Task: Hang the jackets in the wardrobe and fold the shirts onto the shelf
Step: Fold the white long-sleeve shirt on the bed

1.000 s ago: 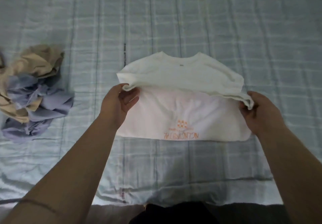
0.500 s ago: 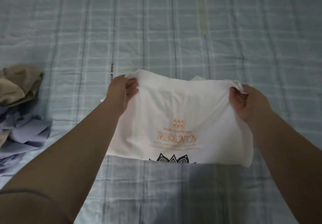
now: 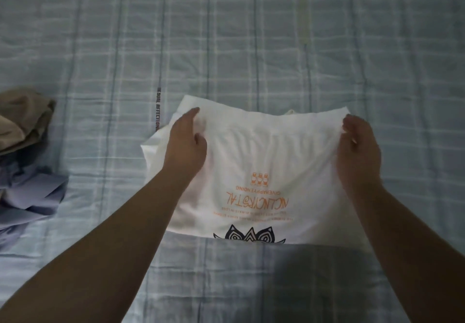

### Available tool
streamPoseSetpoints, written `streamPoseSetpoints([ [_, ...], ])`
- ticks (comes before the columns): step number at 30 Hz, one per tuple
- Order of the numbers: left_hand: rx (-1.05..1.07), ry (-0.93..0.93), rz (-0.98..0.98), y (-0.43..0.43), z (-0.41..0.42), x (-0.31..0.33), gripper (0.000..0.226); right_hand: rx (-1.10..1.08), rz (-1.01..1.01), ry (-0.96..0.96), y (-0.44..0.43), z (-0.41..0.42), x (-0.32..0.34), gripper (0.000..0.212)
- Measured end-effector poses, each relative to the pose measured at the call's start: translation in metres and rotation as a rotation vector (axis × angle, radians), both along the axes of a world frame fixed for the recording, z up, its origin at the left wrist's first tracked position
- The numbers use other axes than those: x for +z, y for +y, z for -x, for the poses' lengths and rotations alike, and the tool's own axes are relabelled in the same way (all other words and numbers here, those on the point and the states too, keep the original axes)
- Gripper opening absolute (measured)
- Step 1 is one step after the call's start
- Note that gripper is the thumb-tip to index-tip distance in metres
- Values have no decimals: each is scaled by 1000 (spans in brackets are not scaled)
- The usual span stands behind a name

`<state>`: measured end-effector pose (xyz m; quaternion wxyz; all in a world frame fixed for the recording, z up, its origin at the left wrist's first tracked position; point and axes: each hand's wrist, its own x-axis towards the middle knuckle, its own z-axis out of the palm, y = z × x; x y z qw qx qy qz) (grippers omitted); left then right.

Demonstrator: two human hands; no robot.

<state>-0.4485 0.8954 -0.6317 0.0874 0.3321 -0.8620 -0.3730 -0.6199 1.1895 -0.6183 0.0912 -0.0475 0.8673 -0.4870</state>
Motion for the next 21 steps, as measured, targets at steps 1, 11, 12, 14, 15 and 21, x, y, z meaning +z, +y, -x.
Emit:
streamPoseSetpoints([
  [1, -131, -61, 204, 3, -5, -3, 56, 139, -234, 159, 6, -7, -4, 42],
  [11, -364, -522, 531, -1, -31, -43, 59, 446, -888, 261, 31, -7, -55, 61],
  [12, -364, -531, 533, -2, -31, -43, 59, 447, -882, 265, 31, -6, -55, 61],
  [14, -385, -531, 527, -4, -31, -42, 60, 453, -838, 279, 33, -5, -54, 61],
  [15, -393, -522, 511, -6, -32, -41, 60, 456, -802, 289, 35, -6, -52, 61],
  [21, -384, -379, 477, 3, -59, -14, 60, 484, -690, 407, 54, -57, -16, 62],
])
